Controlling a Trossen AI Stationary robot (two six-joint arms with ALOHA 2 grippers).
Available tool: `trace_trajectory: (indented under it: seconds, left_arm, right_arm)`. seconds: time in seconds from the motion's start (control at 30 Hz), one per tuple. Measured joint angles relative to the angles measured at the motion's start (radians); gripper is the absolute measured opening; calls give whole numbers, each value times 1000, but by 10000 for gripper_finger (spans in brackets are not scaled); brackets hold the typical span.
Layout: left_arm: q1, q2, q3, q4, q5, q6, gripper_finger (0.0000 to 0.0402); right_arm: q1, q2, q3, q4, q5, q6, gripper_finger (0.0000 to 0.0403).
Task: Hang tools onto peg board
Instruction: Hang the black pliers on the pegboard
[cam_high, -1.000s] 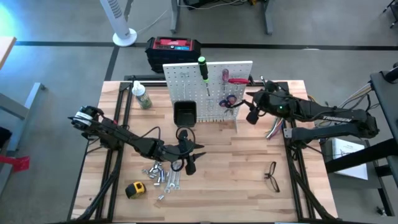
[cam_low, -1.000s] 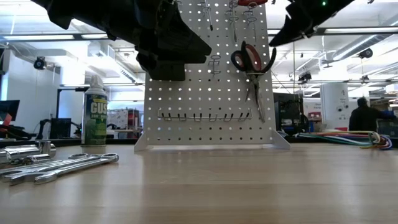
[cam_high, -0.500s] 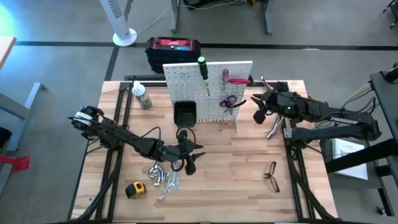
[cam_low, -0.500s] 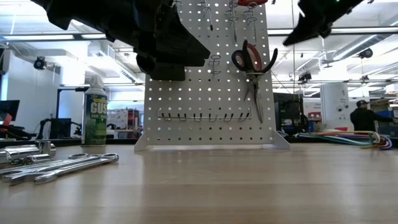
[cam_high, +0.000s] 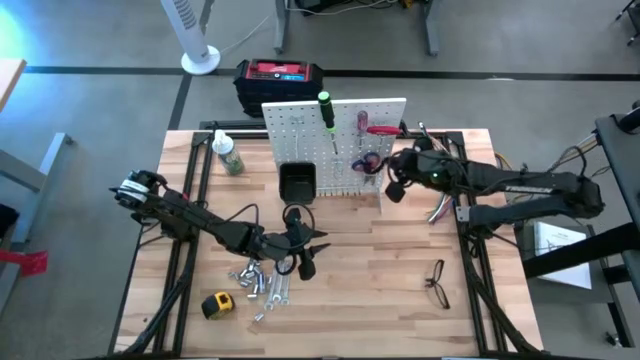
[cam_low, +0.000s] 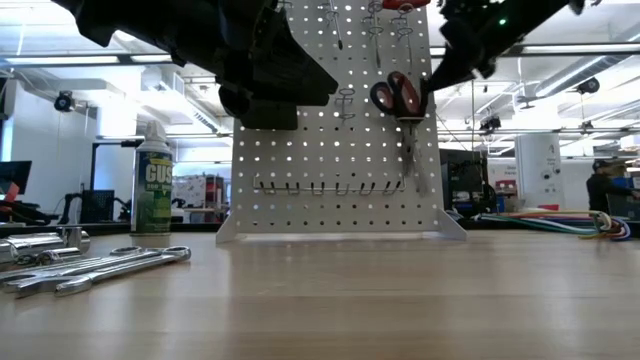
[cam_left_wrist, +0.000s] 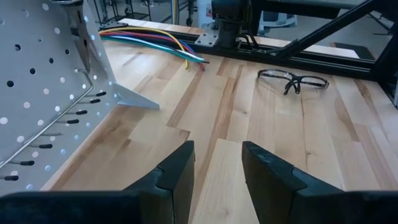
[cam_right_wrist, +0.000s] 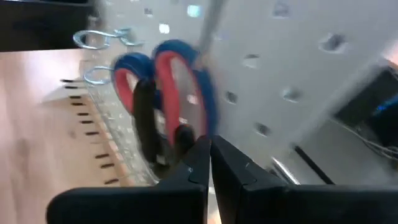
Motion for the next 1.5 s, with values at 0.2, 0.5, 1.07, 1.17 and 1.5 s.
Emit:
trace_trajectory:
  seconds: [0.2, 0.5, 1.07, 1.17, 1.5]
  left_arm:
    - [0, 0, 1, 0, 0, -3, 124]
    - [0, 0, 2, -3, 0, -4, 124]
    - [-1, 0, 2, -9, -130, -1, 124]
    - [-2, 0, 2, -24, -130, -2, 124]
    - [-12, 0, 0, -59, -130, -8, 124]
  right_arm:
    - [0, 46, 0, 6, -5, -8, 1]
    - [3, -83, 0, 3, -23, -65, 7]
    - [19, -19, -5, 63, 13, -209, 89]
    - [52, 4, -7, 82, 92, -229, 98]
    - [281, 5, -12, 133, 320, -227, 69]
